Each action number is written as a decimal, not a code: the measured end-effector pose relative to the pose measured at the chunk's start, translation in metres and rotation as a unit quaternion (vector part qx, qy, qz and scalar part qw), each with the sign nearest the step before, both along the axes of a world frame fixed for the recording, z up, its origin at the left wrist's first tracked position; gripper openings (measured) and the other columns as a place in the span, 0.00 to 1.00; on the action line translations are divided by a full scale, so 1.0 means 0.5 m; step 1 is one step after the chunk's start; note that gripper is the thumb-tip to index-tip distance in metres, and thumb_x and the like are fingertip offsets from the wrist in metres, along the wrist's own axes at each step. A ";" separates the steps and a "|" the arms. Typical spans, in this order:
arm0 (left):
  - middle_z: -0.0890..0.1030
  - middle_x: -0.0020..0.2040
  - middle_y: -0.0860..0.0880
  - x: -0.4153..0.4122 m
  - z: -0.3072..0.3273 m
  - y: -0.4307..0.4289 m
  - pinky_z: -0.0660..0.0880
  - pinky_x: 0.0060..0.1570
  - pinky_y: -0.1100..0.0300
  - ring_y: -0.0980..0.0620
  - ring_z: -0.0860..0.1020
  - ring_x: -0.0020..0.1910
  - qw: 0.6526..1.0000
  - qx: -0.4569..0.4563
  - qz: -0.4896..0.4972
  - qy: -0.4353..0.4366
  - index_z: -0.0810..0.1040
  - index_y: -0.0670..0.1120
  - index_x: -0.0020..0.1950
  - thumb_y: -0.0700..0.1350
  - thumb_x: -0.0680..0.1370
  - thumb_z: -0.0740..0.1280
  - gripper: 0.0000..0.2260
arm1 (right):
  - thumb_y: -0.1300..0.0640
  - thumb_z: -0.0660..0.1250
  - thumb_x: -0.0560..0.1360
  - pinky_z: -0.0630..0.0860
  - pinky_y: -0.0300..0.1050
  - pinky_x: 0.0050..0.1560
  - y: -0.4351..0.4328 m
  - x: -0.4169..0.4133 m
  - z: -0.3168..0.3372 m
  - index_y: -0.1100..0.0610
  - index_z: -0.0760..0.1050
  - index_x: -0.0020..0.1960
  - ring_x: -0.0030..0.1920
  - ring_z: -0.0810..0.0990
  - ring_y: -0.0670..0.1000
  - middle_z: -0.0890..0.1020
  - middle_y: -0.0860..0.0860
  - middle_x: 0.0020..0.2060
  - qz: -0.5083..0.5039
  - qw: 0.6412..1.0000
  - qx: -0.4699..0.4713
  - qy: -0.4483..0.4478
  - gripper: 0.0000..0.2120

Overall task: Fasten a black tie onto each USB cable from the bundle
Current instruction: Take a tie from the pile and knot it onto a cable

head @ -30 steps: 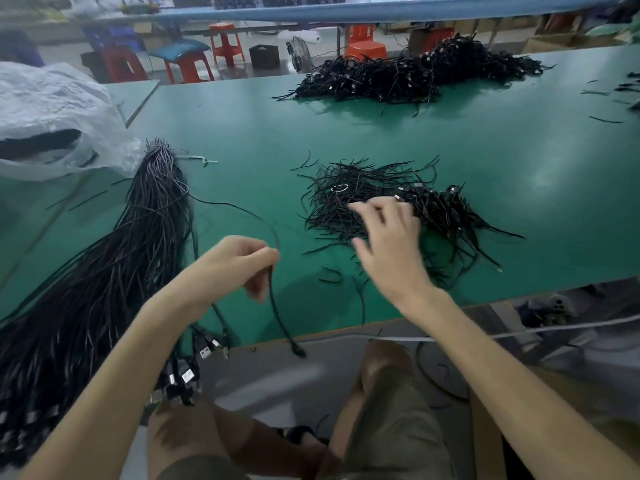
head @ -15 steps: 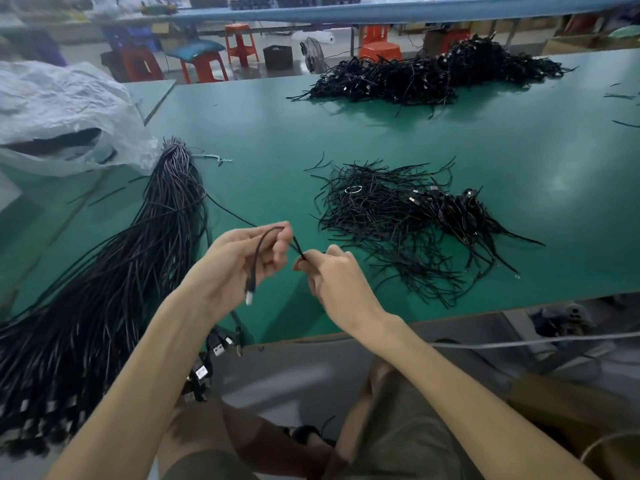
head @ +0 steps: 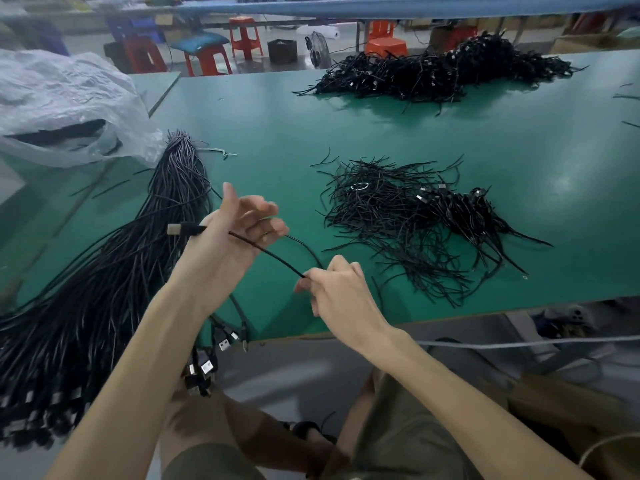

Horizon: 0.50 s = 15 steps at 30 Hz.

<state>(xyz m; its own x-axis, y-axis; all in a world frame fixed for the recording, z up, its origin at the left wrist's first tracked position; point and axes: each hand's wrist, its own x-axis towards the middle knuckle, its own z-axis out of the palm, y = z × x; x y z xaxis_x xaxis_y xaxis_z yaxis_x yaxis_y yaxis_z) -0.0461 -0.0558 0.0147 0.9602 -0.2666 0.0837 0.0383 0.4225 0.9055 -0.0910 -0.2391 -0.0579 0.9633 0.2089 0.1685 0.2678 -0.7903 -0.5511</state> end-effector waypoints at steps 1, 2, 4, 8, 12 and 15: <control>0.82 0.42 0.50 -0.004 0.006 -0.001 0.80 0.51 0.55 0.51 0.81 0.39 1.000 -0.020 -0.015 0.004 0.82 0.48 0.41 0.59 0.83 0.57 0.22 | 0.60 0.57 0.84 0.64 0.47 0.58 -0.003 0.004 -0.001 0.48 0.82 0.58 0.51 0.70 0.56 0.77 0.51 0.41 0.001 1.000 0.012 0.019 0.16; 0.79 0.39 0.52 -0.008 0.012 -0.003 0.79 0.45 0.58 0.53 0.77 0.34 0.999 -0.033 -0.029 0.008 0.80 0.50 0.39 0.60 0.82 0.57 0.22 | 0.60 0.57 0.84 0.63 0.47 0.62 -0.005 0.007 -0.001 0.47 0.82 0.56 0.54 0.70 0.56 0.79 0.52 0.41 0.002 0.999 0.030 0.038 0.16; 0.72 0.34 0.55 -0.015 0.025 -0.005 0.71 0.34 0.65 0.57 0.68 0.28 0.998 -0.045 -0.051 0.020 0.75 0.51 0.36 0.62 0.82 0.57 0.21 | 0.60 0.57 0.84 0.62 0.48 0.65 -0.006 0.010 0.001 0.46 0.82 0.53 0.56 0.70 0.55 0.80 0.51 0.41 0.012 0.997 0.050 0.053 0.17; 0.62 0.30 0.56 -0.020 0.043 -0.011 0.61 0.28 0.64 0.58 0.58 0.27 0.997 -0.060 -0.046 0.024 0.70 0.51 0.36 0.63 0.84 0.54 0.22 | 0.63 0.57 0.83 0.63 0.49 0.64 0.001 0.007 -0.002 0.47 0.81 0.52 0.54 0.71 0.55 0.79 0.47 0.39 0.042 0.998 0.034 0.045 0.17; 0.60 0.33 0.55 -0.035 0.045 -0.036 0.62 0.31 0.64 0.56 0.58 0.30 0.998 -0.045 -0.049 0.006 0.72 0.50 0.39 0.62 0.81 0.58 0.19 | 0.65 0.58 0.82 0.62 0.44 0.58 0.015 -0.006 -0.013 0.48 0.79 0.52 0.52 0.68 0.53 0.81 0.45 0.46 0.103 0.993 -0.001 0.049 0.16; 0.62 0.36 0.54 -0.044 0.040 -0.058 0.63 0.34 0.65 0.56 0.60 0.32 0.998 -0.032 -0.045 -0.002 0.76 0.49 0.42 0.57 0.82 0.60 0.15 | 0.64 0.60 0.82 0.60 0.42 0.56 0.024 -0.011 -0.015 0.49 0.79 0.52 0.51 0.67 0.50 0.82 0.43 0.47 0.137 0.990 -0.026 0.011 0.12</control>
<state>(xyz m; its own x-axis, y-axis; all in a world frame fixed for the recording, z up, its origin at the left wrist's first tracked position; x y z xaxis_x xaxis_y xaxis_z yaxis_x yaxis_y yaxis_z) -0.0680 -0.0847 0.0349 0.9321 -0.3460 0.1072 0.0750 0.4739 0.8774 -0.0966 -0.2271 -0.0654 0.8727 0.4707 0.1301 0.4642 -0.7168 -0.5204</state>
